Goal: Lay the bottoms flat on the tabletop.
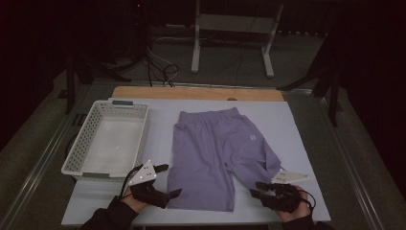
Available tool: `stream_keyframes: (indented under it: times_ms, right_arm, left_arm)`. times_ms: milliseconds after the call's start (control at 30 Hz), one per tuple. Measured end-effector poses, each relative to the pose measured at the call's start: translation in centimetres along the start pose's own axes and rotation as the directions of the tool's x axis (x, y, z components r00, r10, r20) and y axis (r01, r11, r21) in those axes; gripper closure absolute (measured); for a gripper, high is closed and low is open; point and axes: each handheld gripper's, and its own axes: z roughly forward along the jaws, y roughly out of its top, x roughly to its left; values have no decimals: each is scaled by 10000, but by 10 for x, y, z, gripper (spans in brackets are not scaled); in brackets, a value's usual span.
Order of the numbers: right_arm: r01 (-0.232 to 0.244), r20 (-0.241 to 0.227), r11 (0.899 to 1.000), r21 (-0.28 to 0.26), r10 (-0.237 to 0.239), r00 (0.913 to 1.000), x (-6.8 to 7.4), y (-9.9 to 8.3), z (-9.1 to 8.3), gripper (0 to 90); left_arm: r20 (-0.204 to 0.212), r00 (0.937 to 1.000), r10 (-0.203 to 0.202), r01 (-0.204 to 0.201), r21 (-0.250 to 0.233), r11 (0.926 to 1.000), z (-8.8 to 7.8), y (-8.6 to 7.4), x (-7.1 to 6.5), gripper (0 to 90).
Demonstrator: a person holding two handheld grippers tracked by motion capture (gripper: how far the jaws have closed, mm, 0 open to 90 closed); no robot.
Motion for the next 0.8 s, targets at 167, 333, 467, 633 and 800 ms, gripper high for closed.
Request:
stream_keyframes:
  times_ms: [167, 333, 467, 633, 800]
  right_arm:
    - [540, 161, 9949, 857, -556, 9983, 5, -3, 16, 597]
    - [769, 766, 9906, 1128, -858, 9934, -8, -3, 26, 585]
    - [1294, 1085, 9845, 1188, -1424, 9839, -7, -1, 32, 614]
    - [1564, 1742, 9765, 1481, -1814, 9679, -8, 3, 30, 886]
    - [805, 1302, 9950, 585, -875, 9876, -17, 9, 6, 896]
  left_arm:
    - [46, 10000, 10, -10, 46, 10000, 1, -1, 0, 31]
    - [96, 10000, 23, -23, 59, 10000, 2, -1, 0, 31]
    - [112, 9999, 30, -30, 81, 10000, 2, -1, -1, 31]
    - [117, 9999, 10, -10, 23, 10000, 1, -1, -1, 31]
    - [108, 9999, 15, -15, 6, 10000, 1, -1, 0, 32]
